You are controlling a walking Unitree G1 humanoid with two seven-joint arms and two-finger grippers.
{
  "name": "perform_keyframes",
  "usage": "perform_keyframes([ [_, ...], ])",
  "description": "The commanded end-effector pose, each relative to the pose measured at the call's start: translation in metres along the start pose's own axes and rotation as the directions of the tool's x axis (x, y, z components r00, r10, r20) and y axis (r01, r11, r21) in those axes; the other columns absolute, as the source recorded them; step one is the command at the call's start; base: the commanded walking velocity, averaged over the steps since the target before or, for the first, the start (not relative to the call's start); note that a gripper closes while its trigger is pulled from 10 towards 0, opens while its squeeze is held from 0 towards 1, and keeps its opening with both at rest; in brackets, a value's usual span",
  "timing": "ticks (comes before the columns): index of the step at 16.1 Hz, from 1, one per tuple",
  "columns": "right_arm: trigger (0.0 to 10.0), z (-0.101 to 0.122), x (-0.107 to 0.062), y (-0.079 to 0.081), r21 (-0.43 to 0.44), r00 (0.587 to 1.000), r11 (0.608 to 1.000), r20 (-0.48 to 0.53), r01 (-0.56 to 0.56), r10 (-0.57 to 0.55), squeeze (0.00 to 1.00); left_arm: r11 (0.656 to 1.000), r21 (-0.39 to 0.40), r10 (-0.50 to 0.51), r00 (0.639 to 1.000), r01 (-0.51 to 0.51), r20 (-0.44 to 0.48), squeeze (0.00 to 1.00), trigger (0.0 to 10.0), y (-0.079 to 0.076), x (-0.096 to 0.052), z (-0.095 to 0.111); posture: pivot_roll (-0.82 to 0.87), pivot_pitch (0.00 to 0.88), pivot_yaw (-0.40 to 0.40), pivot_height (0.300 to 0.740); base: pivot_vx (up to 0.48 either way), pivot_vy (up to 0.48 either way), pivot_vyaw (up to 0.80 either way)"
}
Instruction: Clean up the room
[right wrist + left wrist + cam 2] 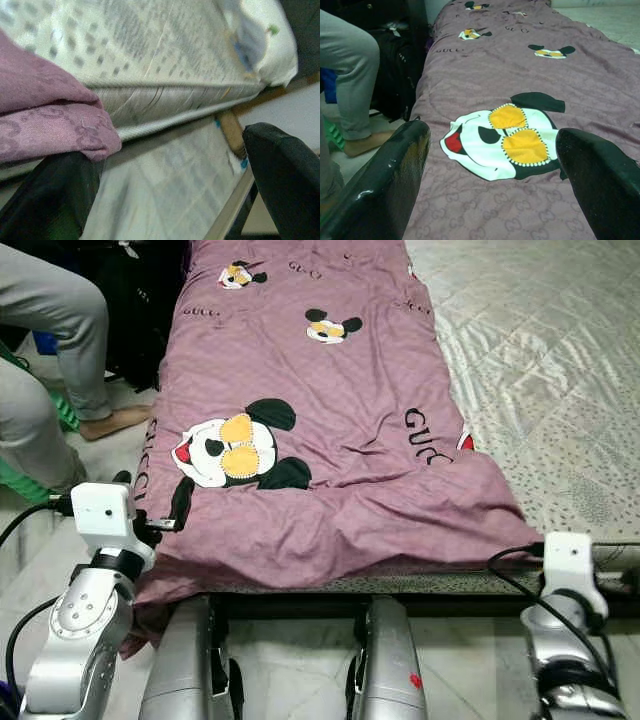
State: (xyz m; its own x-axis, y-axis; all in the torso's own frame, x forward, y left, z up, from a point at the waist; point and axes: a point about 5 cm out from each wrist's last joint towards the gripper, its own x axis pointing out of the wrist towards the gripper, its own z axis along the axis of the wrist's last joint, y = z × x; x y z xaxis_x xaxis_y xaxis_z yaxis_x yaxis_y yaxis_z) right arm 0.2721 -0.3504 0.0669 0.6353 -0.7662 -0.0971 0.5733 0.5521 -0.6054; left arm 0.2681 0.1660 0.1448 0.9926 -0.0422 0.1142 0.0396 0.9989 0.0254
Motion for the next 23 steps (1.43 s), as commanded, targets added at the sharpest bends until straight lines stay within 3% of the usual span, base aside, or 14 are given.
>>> perform_keyframes([
  [1, 10.0, -0.004, 0.003, -0.014, -0.025, 0.999, 0.999, 0.019, 0.044, -0.044, 0.0, 1.0, -0.006, 0.003, 1.0, -0.003, -0.016, 0.0, 10.0, 0.001, 0.0, -0.005, 0.02, 0.217, 0.036, 0.557, 0.0, 0.0, 0.0],
  [4, 10.0, -0.009, -0.007, -0.021, -0.036, 0.997, 0.999, 0.071, 0.038, -0.035, 0.0, 1.0, -0.01, -0.025, 1.0, 0.025, -0.014, 0.0, 10.0, -0.003, 0.005, -0.006, 0.0, 0.21, 0.051, 0.557, 0.0, 0.0, 0.0],
  [7, 10.0, -0.038, -0.043, -0.016, -0.098, 0.996, 0.993, 0.064, -0.063, 0.069, 0.0, 0.999, -0.011, -0.033, 0.999, 0.033, -0.008, 0.0, 10.0, -0.003, 0.009, -0.005, -0.02, 0.199, 0.054, 0.557, 0.0, 0.0, 0.0],
  [10, 10.0, -0.084, -0.1, -0.003, -0.19, 0.965, 0.947, -0.014, -0.258, 0.261, 0.0, 0.999, -0.014, -0.043, 0.999, 0.043, -0.003, 0.0, 10.0, -0.006, 0.011, -0.006, -0.03, 0.193, 0.053, 0.557, 0.0, 0.0, 0.0],
  [12, 10.0, -0.113, -0.121, -0.002, -0.231, 0.942, 0.914, -0.095, -0.334, 0.321, 0.0, 0.999, -0.015, -0.048, 0.999, 0.048, -0.003, 0.0, 10.0, -0.007, 0.012, -0.007, -0.02, 0.184, 0.054, 0.557, 0.0, 0.0, 0.0],
  [13, 10.0, -0.113, -0.12, -0.003, -0.193, 0.942, 0.924, -0.123, -0.331, 0.312, 0.0, 0.999, -0.014, -0.049, 0.999, 0.049, -0.001, 0.0, 10.0, -0.007, 0.013, -0.007, -0.02, 0.183, 0.055, 0.557, 0.0, 0.0, 0.0],
  [14, 10.0, -0.105, -0.116, -0.003, -0.154, 0.945, 0.933, -0.105, -0.324, 0.311, 0.0, 0.999, -0.014, -0.049, 0.999, 0.049, 0.002, 0.0, 10.0, -0.006, 0.014, -0.006, -0.03, 0.181, 0.056, 0.557, 0.0, 0.0, 0.0],
  [15, 10.0, -0.067, -0.097, 0.001, -0.069, 0.948, 0.947, 0.028, -0.314, 0.316, 0.0, 0.999, -0.012, -0.049, 0.999, 0.049, 0.007, 0.0, 10.0, -0.005, 0.015, -0.006, -0.03, 0.177, 0.059, 0.557, 0.0, 0.0, 0.0],
  [18, 10.0, 0.016, -0.063, -0.004, 0.003, 0.931, 0.972, 0.287, -0.235, 0.224, 0.0, 0.998, -0.015, -0.054, 0.998, 0.054, 0.016, 0.0, 10.0, -0.008, 0.017, -0.004, -0.03, 0.173, 0.058, 0.557, 0.0, 0.0, 0.0],
  [19, 10.0, 0.041, -0.058, -0.006, 0.006, 0.906, 0.978, 0.377, -0.209, 0.192, 0.0, 0.998, -0.016, -0.055, 0.998, 0.056, 0.02, 0.0, 10.0, -0.008, 0.017, -0.004, -0.02, 0.172, 0.058, 0.557, 0.0, 0.0, 0.0],
  [21, 10.0, 0.075, -0.054, -0.009, 0.072, 0.886, 0.98, 0.442, -0.188, 0.138, 0.0, 0.998, -0.016, -0.054, 0.998, 0.055, 0.022, 0.0, 10.0, -0.008, 0.016, -0.003, -0.02, 0.176, 0.055, 0.557, 0.0, 0.0, 0.0],
  [22, 10.0, 0.086, -0.055, -0.005, 0.098, 0.875, 0.974, 0.463, -0.205, 0.138, 0.0, 0.998, -0.015, -0.053, 0.998, 0.053, 0.021, 0.0, 10.0, -0.007, 0.015, -0.004, -0.01, 0.177, 0.055, 0.557, 0.0, 0.0, 0.0],
  [23, 10.0, 0.1, -0.061, 0.009, 0.157, 0.849, 0.94, 0.492, -0.302, 0.19, 0.0, 0.999, -0.015, -0.052, 0.998, 0.052, 0.02, 0.0, 10.0, -0.007, 0.015, -0.004, -0.01, 0.179, 0.056, 0.557, 0.0, 0.0, 0.0],
])
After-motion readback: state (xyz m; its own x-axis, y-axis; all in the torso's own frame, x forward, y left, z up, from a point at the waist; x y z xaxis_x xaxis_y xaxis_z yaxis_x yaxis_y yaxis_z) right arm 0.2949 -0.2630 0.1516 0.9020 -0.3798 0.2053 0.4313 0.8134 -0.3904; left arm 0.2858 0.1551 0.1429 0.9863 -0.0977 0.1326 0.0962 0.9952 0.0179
